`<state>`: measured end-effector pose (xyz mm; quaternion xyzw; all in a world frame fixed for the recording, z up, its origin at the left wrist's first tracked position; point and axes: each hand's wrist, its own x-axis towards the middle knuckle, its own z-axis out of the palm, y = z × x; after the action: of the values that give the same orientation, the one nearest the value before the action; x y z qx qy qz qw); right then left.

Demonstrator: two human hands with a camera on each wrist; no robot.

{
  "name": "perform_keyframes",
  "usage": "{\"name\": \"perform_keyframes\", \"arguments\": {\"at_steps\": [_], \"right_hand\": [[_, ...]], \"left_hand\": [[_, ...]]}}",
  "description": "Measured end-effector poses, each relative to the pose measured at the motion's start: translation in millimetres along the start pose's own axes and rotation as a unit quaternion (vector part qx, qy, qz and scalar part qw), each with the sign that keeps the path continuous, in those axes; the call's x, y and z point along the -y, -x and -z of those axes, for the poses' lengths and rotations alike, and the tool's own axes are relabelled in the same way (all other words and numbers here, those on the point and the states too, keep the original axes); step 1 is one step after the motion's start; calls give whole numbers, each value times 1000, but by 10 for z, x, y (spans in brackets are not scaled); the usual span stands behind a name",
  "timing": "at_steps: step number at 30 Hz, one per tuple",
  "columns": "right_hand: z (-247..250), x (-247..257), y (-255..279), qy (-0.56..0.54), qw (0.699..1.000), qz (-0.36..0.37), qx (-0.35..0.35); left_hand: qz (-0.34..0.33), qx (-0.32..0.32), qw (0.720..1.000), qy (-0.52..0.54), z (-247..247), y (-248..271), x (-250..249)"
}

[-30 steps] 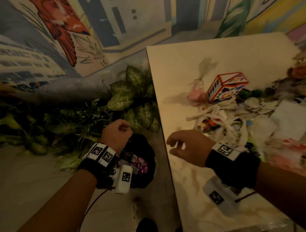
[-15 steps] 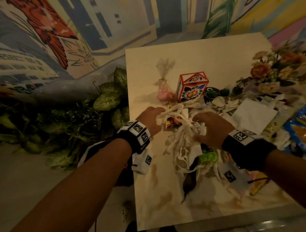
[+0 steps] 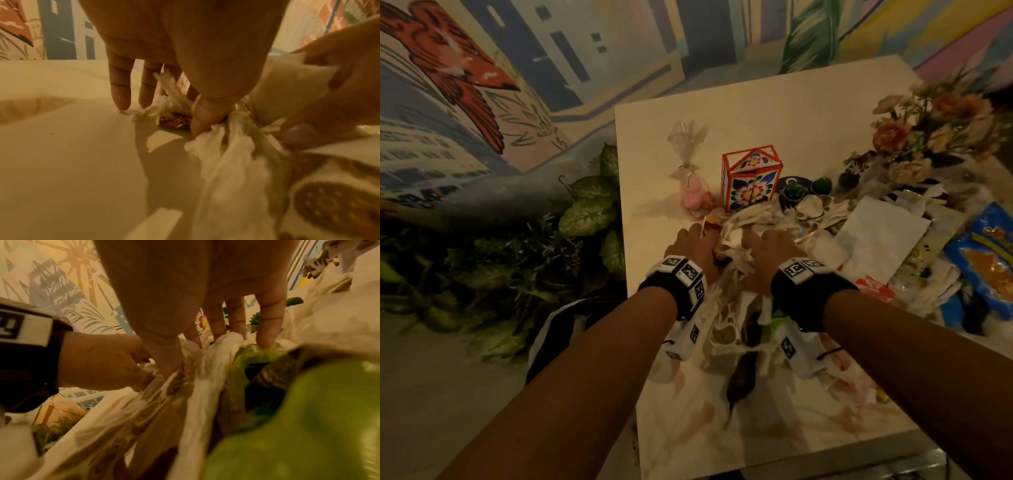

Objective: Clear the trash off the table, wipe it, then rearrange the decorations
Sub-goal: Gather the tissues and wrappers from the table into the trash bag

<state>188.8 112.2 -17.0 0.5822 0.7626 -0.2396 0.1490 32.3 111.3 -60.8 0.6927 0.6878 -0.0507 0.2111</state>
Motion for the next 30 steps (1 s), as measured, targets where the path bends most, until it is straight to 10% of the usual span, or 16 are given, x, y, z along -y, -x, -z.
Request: {"name": "perform_keyframes", "arguments": {"at_steps": [8,14,30], "right_hand": [[14,-32,-101,15,1000,-12,9],[32,-23,-130,40,999,14,-21],[415,-213,1,-132,987,-59,-72]], "left_hand": [[84,-19,987,139,55,-70,-36],[206,-79,887,406,68,-145,-62],[121,-70,924,356,403,71,20]]}}
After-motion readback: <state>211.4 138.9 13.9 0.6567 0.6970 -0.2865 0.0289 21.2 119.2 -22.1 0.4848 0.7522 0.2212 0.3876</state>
